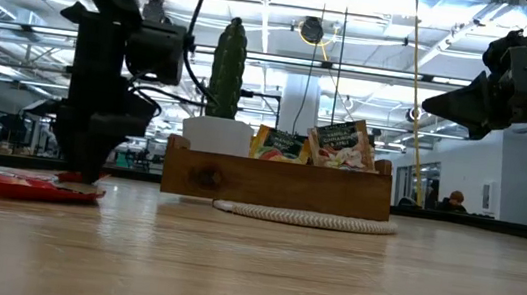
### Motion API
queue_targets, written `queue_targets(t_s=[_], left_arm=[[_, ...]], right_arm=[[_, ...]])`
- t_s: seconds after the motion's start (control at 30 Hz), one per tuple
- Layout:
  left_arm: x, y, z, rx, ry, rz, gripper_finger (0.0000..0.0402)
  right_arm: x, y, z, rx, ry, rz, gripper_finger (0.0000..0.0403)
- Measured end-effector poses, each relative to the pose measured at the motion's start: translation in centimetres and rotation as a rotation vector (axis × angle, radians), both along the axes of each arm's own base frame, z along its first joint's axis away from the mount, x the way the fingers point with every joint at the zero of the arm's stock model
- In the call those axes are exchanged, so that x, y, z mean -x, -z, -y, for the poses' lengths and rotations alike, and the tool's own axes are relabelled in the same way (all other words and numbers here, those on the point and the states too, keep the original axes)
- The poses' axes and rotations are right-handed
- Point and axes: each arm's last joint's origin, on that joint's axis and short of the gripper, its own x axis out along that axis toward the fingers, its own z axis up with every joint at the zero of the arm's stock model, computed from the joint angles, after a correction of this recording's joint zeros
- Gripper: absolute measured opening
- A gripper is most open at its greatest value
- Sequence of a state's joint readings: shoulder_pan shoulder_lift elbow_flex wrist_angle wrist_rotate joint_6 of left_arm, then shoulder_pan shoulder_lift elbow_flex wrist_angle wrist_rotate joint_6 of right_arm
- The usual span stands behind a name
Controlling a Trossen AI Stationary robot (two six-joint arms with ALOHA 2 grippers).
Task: Pick & Place Tea
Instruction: Put the red tea bag into the left section of the wooden organizer
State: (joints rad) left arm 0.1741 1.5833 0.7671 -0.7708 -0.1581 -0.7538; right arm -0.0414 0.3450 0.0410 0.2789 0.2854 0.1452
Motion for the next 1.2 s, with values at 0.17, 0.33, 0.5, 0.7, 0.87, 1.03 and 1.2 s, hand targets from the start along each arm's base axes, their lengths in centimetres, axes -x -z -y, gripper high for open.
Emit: queue_targets(t_s=[0.17,0.33,0.5,0.7,0.87,1.03,1.2], left_arm=[[-0.1,0.6,0.0,0.001,-0.008,-0.024,0.0218],[-0.1,0.6,0.0,0.007,-0.035,-0.020,0.0205],[-0.1,0.7,0.1,0.043,-0.047,-0.010,0.0132],[-0.1,0.7,0.1,0.040,-0.037,-0.012,0.0020],[-0.4,0.1,0.5,0.055,0.064,-0.057,0.0024],[-1.5,-2.9,2.2,-0.062,0.185,-0.167,0.0016],[-3.6,-6.9,5.5,-0.275,0.355,-0.124,0.0016]], right_arm=[[0.0,0.0,0.0,0.000,0.000,-0.001,0.0000],[0.0,0.0,0.0,0.000,0.000,0.000,0.0000],[0.0,0.0,0.0,0.000,0.000,0.000,0.0000],[0.0,0.0,0.0,0.000,0.000,0.000,0.0000],[0.0,0.0,0.0,0.000,0.000,-0.001,0.0000],[0.0,0.0,0.0,0.000,0.000,-0.001,0.0000],[0.0,0.0,0.0,0.000,0.000,0.000,0.0000]])
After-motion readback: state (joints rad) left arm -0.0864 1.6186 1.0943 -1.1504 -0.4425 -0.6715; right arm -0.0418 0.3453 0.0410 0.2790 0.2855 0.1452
